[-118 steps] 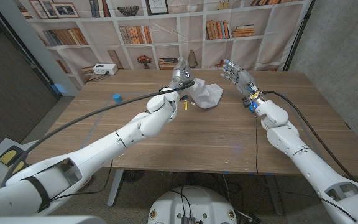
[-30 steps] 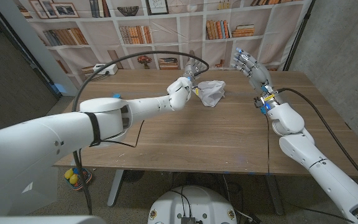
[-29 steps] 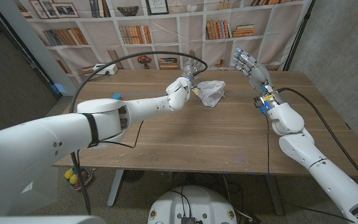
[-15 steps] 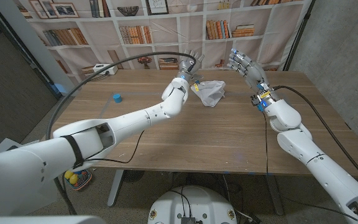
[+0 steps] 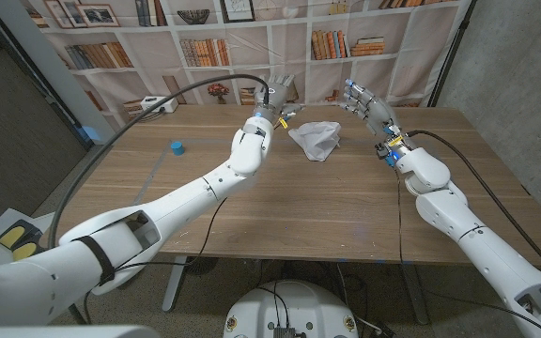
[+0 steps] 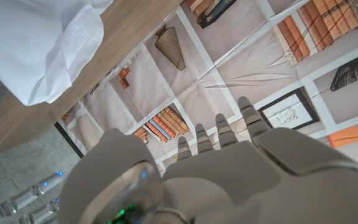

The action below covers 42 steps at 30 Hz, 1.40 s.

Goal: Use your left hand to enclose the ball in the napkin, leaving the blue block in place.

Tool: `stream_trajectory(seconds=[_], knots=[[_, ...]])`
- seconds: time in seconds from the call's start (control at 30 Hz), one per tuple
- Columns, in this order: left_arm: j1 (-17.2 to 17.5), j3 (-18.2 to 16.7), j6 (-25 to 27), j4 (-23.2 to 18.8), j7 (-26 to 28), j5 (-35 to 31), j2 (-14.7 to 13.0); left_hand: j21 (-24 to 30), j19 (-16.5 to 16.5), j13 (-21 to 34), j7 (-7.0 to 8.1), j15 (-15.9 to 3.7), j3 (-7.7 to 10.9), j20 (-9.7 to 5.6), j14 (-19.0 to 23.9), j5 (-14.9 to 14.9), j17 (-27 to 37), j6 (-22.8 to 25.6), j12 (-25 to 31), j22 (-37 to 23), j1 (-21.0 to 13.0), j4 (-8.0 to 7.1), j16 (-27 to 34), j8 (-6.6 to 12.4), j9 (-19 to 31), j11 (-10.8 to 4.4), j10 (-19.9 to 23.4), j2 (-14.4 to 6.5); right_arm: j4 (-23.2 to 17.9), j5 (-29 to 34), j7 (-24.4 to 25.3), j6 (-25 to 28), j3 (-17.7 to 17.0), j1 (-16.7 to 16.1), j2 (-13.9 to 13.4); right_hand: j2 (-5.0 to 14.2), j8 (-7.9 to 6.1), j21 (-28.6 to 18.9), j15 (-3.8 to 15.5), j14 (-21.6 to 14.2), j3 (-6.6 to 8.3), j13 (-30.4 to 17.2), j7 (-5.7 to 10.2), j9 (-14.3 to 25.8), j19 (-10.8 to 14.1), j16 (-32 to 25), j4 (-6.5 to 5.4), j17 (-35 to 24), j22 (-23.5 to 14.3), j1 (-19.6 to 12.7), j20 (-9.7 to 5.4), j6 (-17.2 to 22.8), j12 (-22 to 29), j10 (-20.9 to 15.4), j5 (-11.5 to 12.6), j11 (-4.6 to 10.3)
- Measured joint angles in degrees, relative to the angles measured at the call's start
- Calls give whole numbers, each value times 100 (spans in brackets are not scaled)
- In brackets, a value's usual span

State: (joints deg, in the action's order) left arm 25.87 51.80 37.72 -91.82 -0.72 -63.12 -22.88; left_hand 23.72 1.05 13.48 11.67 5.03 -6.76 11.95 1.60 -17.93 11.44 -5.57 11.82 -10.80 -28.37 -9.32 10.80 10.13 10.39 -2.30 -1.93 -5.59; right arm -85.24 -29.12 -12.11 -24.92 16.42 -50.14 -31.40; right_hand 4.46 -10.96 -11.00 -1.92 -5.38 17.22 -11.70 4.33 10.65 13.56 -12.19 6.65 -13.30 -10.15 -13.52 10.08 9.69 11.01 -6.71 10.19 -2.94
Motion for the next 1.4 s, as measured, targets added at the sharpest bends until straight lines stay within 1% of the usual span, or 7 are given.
stream_trajectory(seconds=[0.27, 0.4, 0.47, 0.73, 0.93, 1.13, 1.4], knots=[[553, -790, -241, -653, -1, 1019, -163, -220, 339, -98, 41, 134, -112, 11, -337, 149, -28, -307, -62, 0, 249, 16, -44, 0, -27, 0, -263, -9, 156, -2, -29, 191, 41, 107, 85, -180, 0, 22, 51, 257, -151, 26, 64, 0, -288, 97, -38, 50, 0, 179, -291, -42, -21, 124, 23, 124], [819, -1148, -283, -946, -1, 1185, -262, -297, 431, -143, 31, 190, -165, 2, -528, 205, -53, -419, -104, 0, 357, 23, -65, 0, -27, 7, -429, 21, 163, 10, -30, 243, 43, 111, 92, -211, 0, 22, 60, 347, -158, 26, 115, 1, -337, 118, -31, 67, 0, 210, -340, -71, -43, 205, 23, 161], [982, -1368, -548, -1109, 5, 1925, -325, -317, 482, -151, 31, 184, -189, 11, -590, 205, -53, -419, -105, 0, 411, 47, -72, 0, -27, 17, -481, 1, 246, 20, -30, 273, 69, 157, 165, -231, 33, 22, 73, 360, -175, 26, 133, 1, -346, 140, -48, 79, 0, 231, -350, -89, -43, 254, 23, 193], [1405, -1981, -1021, -1461, 32, 3039, -491, -457, 702, -204, 30, 196, -259, -3, -829, 228, -79, -418, -105, 1, 563, 24, -87, 0, -27, 37, -644, 27, 313, 35, 27, 347, 90, 178, 270, -284, 38, 22, 235, 584, -253, 54, 235, -4, -481, 162, -32, 128, 0, 284, -484, -192, -65, 386, 67, 325], [1689, -2428, -1390, -1592, 49, 3762, -598, -516, 792, -231, 30, 245, -330, -4, -939, 228, -79, -418, -105, 1, 642, 24, -86, 0, -27, 37, -766, 37, 318, 63, 137, 387, 95, 176, 328, -314, 38, 76, 312, 661, -277, 53, 265, -26, -693, 162, -8, 159, 0, 314, -597, -223, -65, 440, 99, 318], [1915, -2809, -2010, -1604, 40, 4773, -713, -790, 883, -280, 30, 286, -527, 1, -1124, 228, -105, -418, -105, 1, 976, -4, -86, 0, -47, 37, -766, 64, 238, 112, 351, 438, 93, 99, 420, -356, 37, 127, 388, 1068, -323, 79, 302, -26, -1261, 206, -8, 238, 0, 318, -645, -248, -40, 447, 150, 325], [2108, -3214, -2702, -1352, -94, 5710, -838, -932, 882, -283, 30, 295, -663, 1, -1133, 228, -105, -417, -77, 1, 1168, -16, -60, 14, -54, 37, -765, 80, 75, 223, 726, 572, 73, -1, 496, -385, 37, 80, 378, 1115, -348, 79, 327, -26, -1215, 206, -32, 265, 29, 333, -565, -222, -40, 447, 150, 325]])
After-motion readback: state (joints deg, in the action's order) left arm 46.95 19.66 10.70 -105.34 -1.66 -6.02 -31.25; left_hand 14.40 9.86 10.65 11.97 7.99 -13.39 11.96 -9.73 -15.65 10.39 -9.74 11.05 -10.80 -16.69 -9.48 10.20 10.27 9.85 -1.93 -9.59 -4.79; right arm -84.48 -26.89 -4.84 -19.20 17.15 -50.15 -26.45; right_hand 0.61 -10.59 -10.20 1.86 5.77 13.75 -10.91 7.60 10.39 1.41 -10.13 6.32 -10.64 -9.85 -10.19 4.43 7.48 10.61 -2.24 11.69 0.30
